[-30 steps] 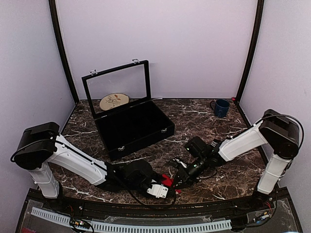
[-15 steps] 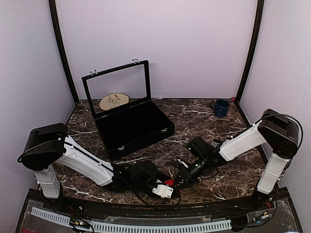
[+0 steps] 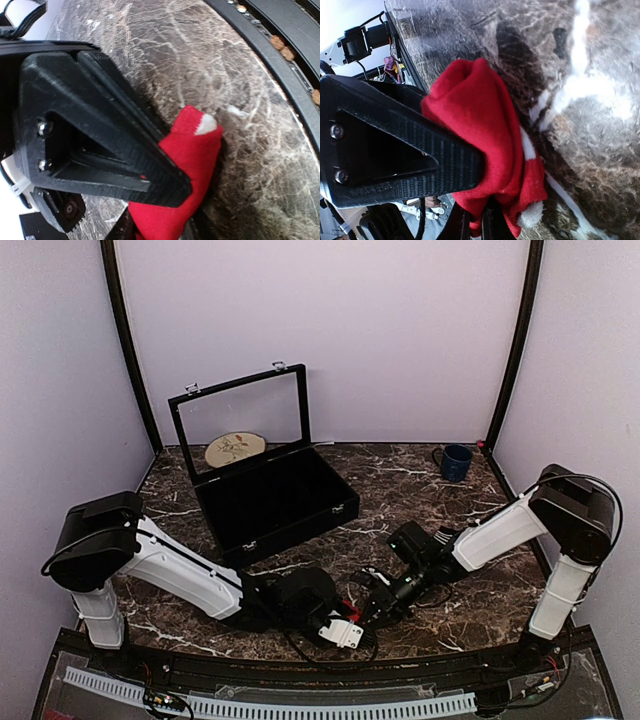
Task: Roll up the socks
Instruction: Pick up the sock from the center of the board.
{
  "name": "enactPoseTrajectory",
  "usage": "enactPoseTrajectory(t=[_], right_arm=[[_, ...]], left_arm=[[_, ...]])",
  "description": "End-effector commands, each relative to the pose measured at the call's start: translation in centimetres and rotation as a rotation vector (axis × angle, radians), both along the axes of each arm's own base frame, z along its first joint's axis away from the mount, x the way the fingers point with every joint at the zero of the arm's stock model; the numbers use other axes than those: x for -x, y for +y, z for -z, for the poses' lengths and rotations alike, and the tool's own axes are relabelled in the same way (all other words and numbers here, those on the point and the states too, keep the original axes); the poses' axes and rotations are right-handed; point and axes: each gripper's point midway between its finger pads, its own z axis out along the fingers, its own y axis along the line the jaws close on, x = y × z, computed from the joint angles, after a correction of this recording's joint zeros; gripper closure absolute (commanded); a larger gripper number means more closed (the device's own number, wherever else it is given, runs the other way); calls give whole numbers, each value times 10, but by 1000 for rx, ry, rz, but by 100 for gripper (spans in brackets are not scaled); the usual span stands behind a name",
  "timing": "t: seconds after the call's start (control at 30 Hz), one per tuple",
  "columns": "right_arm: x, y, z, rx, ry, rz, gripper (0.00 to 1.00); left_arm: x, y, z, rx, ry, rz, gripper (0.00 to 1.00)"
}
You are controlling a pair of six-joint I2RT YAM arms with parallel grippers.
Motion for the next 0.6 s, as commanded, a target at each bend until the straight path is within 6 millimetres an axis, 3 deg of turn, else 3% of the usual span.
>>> enactPoseTrajectory(t=[0.0, 0.1, 0.2, 0.33, 0.57], right_arm=[[-2, 1, 0, -25, -6, -4, 100], [-3, -1, 0, -16, -9, -3, 100], [-5, -3, 1, 3, -27, -3, 100], [-9, -5, 0, 30, -64, -2, 91], [-18, -8, -5, 60, -131, 11, 80]], left_arm=[[28, 21, 41, -168, 147, 75, 71], [33, 24, 45, -199, 201, 82, 75], [34, 24, 48, -244, 258, 72, 87], [34, 23, 46, -261, 290, 57, 95], [35, 25, 41, -302, 352, 37, 97]])
